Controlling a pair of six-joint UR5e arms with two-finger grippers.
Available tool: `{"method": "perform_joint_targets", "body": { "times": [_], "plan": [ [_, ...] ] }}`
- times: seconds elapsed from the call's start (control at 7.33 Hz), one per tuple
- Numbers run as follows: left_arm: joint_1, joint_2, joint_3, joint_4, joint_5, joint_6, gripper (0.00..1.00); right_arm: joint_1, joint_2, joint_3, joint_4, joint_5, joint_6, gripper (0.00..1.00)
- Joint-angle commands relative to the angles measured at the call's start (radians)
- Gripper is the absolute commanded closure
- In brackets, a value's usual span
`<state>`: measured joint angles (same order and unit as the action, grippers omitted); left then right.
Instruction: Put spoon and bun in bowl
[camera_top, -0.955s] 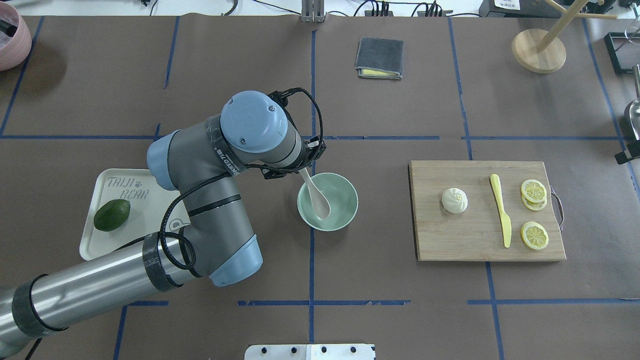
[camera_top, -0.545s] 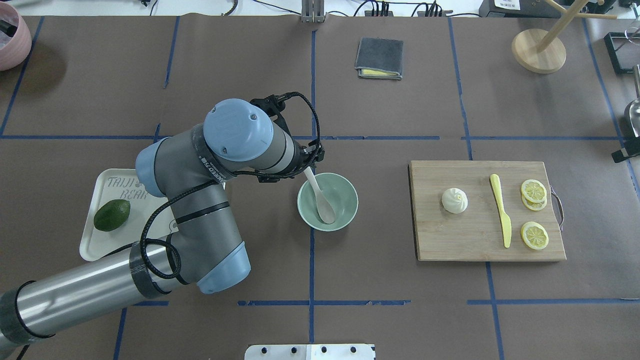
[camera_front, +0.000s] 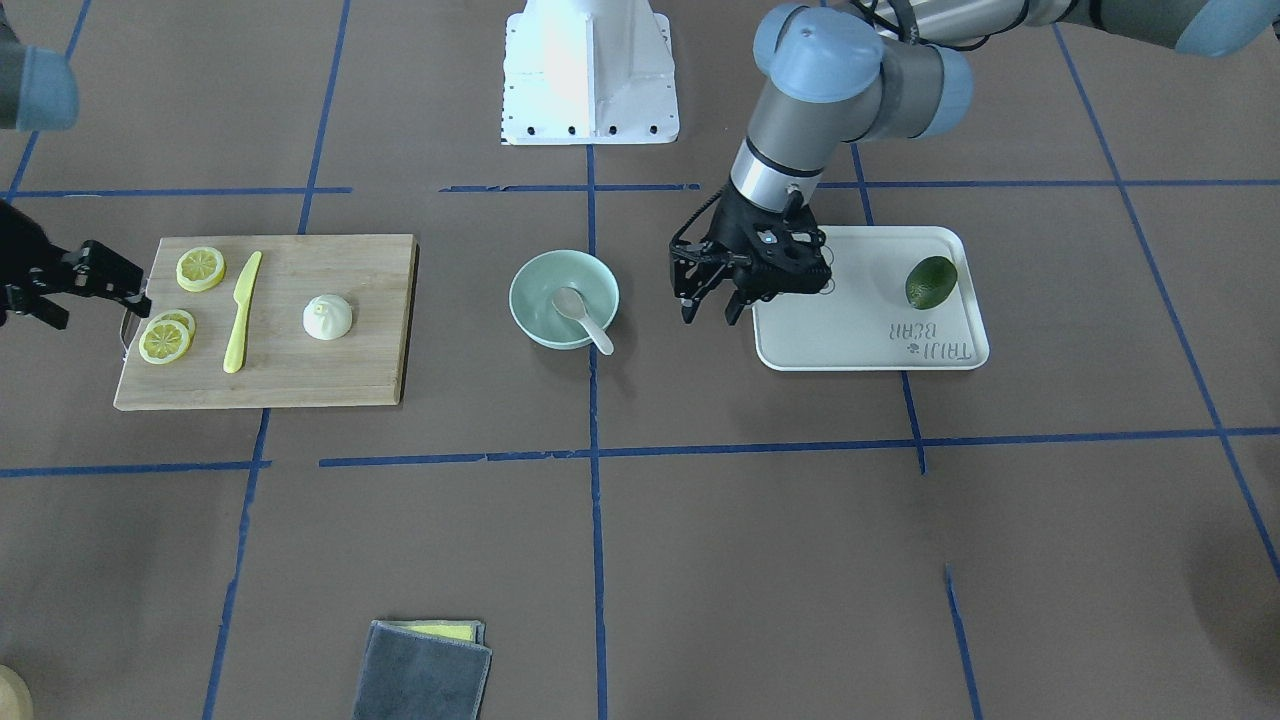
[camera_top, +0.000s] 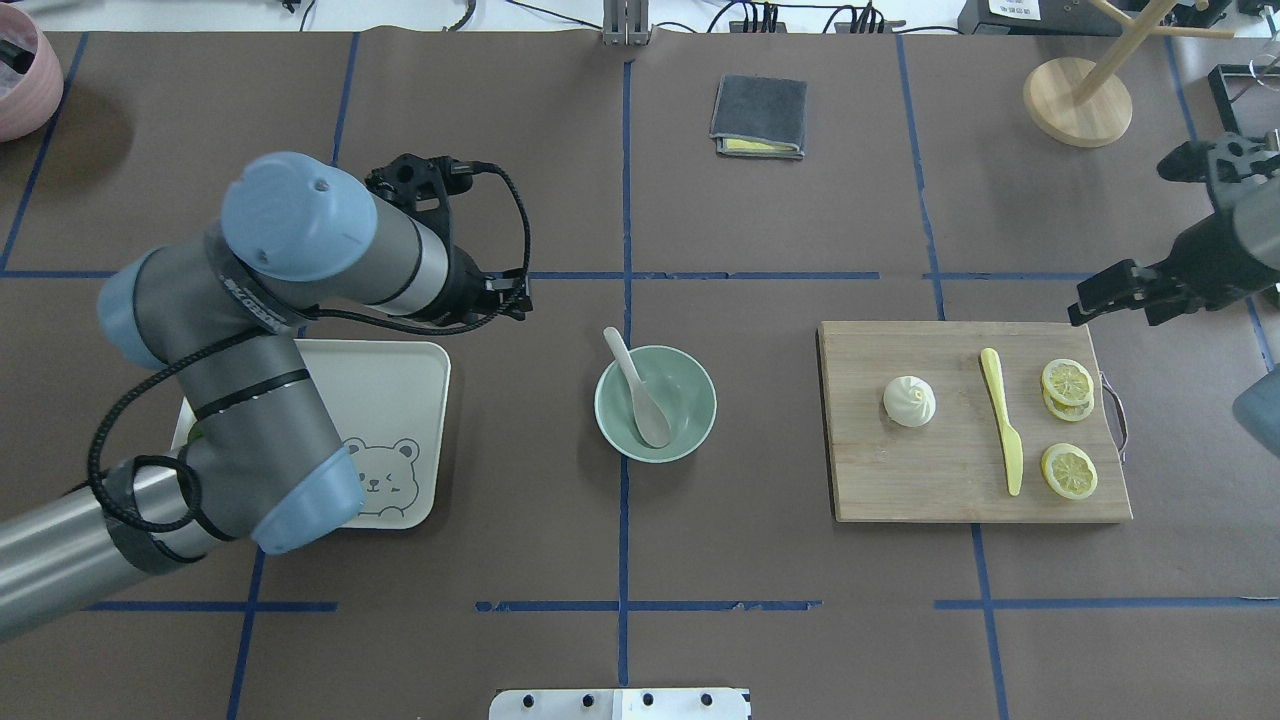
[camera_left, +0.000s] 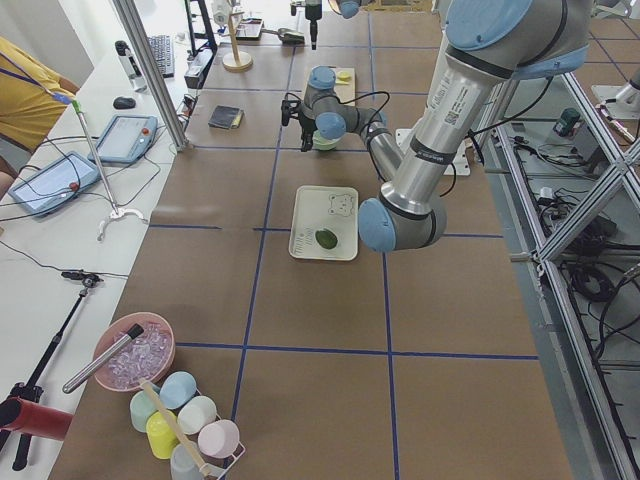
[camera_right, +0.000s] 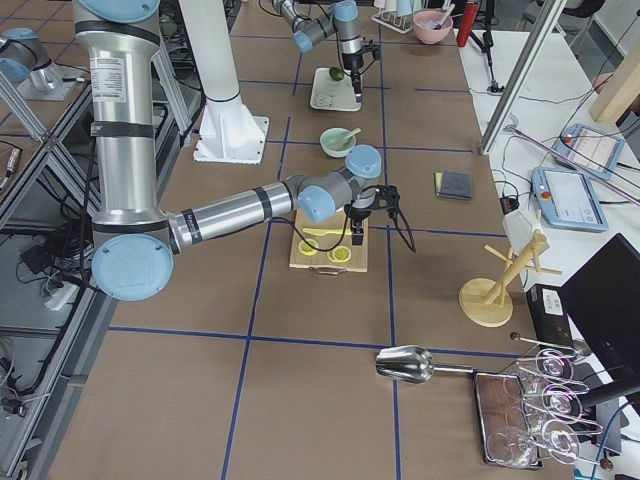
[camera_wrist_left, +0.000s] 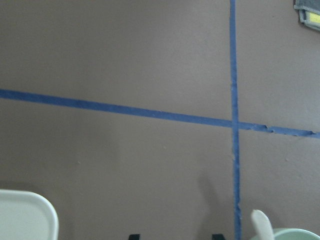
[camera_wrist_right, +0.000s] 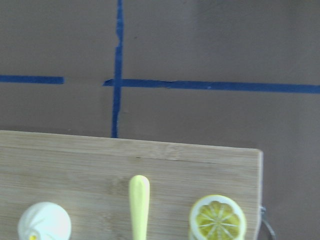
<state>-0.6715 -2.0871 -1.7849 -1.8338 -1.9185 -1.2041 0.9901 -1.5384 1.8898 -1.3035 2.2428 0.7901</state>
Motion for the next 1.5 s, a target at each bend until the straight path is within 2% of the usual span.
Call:
{"method": "perform_joint_targets", "body": {
  "times": [0.0,0.27,0.68,0.95,1.09,1.23,1.36],
  "plan": [
    [-0.092,0.099,-0.06,0.001,-0.096,0.149,0.41,-0.25,0.073,0.069,0.0,-0.226,0.295,0.0],
    [-0.096,0.099,-0.06,0.001,-0.096,0.149,0.4,-0.335,0.08,0.057,0.0,-0.316,0.359,0.02],
    [-0.094,0.101,-0.06,0.001,-0.094,0.149,0.39,-0.369,0.089,0.032,0.0,-0.321,0.357,0.01],
    [-0.094,0.101,-0.06,0.001,-0.091,0.149,0.39,-0.369,0.145,-0.039,0.0,-0.322,0.362,0.01],
    [-0.094,0.101,-0.06,0.001,-0.091,0.149,0.39,-0.366,0.146,-0.04,0.0,-0.324,0.362,0.01],
    [-0.094,0.101,-0.06,0.001,-0.091,0.149,0.39,-0.366,0.146,-0.052,-0.002,-0.341,0.362,0.05],
    [-0.094,0.101,-0.06,-0.001,-0.089,0.149,0.38,-0.366,0.146,-0.057,-0.002,-0.347,0.363,0.15]
  ]
}}
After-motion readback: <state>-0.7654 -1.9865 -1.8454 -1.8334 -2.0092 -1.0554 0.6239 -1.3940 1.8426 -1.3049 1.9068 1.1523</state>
